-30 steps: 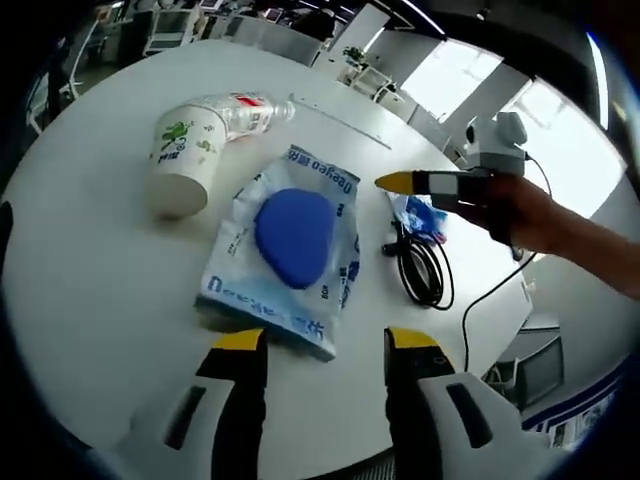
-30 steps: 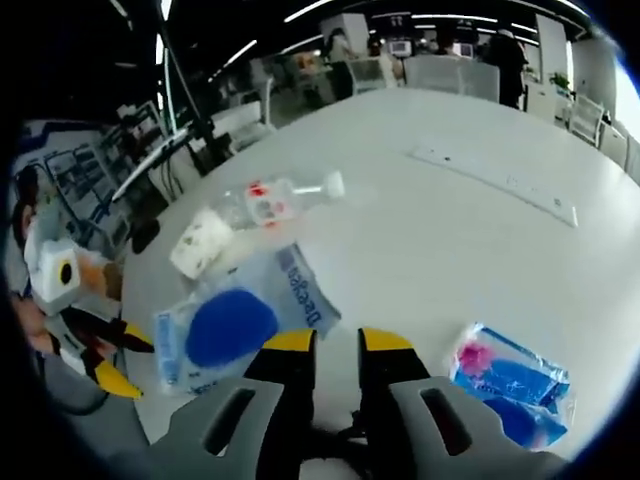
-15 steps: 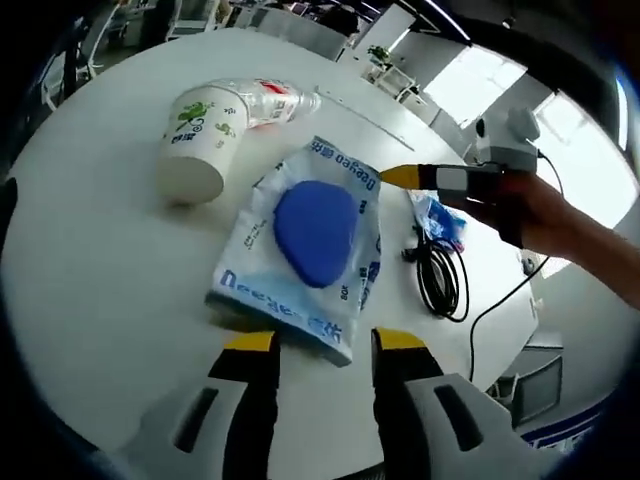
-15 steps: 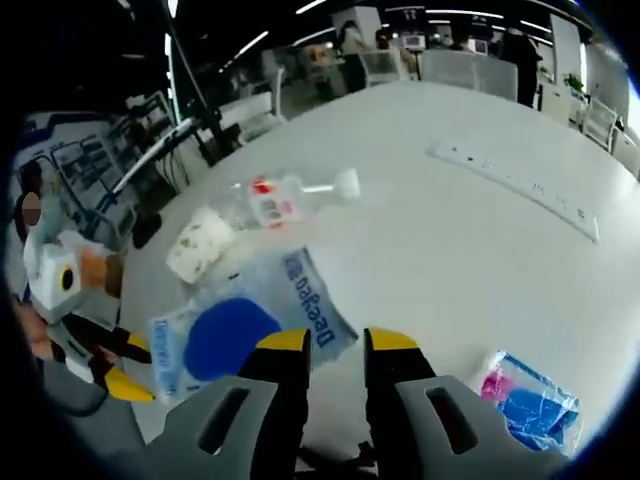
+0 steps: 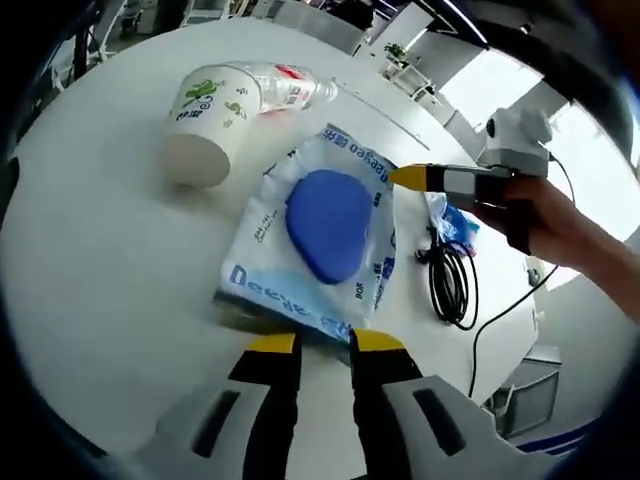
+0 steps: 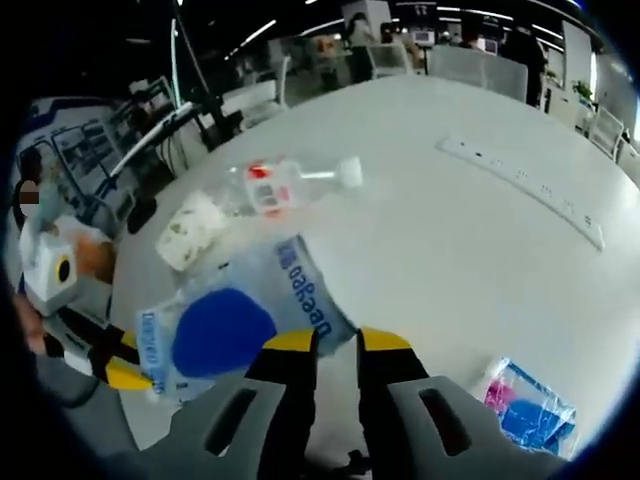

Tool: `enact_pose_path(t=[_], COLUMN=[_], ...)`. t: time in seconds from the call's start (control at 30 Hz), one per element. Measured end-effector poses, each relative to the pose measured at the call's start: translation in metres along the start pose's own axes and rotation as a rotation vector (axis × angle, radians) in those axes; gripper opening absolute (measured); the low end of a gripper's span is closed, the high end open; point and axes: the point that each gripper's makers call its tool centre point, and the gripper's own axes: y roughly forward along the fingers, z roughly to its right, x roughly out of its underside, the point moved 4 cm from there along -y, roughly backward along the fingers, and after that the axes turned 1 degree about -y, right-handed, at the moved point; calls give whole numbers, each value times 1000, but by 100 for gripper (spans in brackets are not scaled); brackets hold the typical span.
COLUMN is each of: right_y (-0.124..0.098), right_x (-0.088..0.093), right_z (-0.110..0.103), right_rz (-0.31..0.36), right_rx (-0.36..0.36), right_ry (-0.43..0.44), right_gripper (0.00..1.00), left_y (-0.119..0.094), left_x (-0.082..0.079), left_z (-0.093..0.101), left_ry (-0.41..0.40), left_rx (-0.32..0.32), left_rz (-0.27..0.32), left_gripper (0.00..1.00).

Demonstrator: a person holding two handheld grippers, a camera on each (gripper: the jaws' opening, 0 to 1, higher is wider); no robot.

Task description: Arrange the tabletop items into an orderly group along one side of the table until the central work area is clear of visible clutter.

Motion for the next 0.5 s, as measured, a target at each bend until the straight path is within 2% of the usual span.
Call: enact_pose_path(t=[0.23, 0.3, 0.5], right_y=[1, 1, -5], right_x=[-3, -2, 1], right_z=[1, 2, 3], right_rz=[16, 18, 36], right_rx=[7, 14, 20], right_ry=[-3, -7, -5], right_gripper=[8, 4, 2], left_y=[3, 3, 5], left_x=[2, 2, 3], left_z=[2, 2, 3], left_ry=[-71, -58, -38], left_rx=[17, 16, 24], left_rz=[-8, -12, -19], left_gripper=[8, 7, 4])
